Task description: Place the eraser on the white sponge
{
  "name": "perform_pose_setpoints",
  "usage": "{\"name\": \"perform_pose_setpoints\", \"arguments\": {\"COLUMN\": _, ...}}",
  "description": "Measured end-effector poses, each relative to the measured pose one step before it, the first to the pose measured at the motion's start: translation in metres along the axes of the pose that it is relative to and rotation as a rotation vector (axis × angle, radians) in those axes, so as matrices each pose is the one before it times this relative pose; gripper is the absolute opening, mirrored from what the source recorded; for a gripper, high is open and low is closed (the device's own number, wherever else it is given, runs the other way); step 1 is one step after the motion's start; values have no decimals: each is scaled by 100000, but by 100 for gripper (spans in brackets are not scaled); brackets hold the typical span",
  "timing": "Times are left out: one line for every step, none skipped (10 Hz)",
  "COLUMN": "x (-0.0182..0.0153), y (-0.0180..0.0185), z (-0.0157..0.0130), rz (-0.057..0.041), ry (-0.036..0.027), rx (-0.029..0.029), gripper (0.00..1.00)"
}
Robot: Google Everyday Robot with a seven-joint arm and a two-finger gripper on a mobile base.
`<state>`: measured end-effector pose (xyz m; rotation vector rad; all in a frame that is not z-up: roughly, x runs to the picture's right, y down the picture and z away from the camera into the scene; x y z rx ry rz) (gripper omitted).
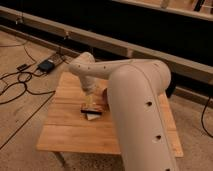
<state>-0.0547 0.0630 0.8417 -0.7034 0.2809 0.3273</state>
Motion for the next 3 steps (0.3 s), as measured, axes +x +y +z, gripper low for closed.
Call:
{"name": "perform_pose_setpoints", "arguments": {"x": 314, "y": -148, "z": -99, "rz": 671, "ry": -168, "rx": 294, "gripper": 80}}
{"name": "perform_pose_setpoints", "arguments": {"x": -186, "y": 117, "z": -55, "rz": -156, "ry": -374, "rx": -161, "gripper": 80}}
{"name": "perform_pose_setpoints", "arguments": {"x": -236, "y": 185, "z": 32, "rz": -407, "ry": -61, "rx": -176, "gripper": 80}}
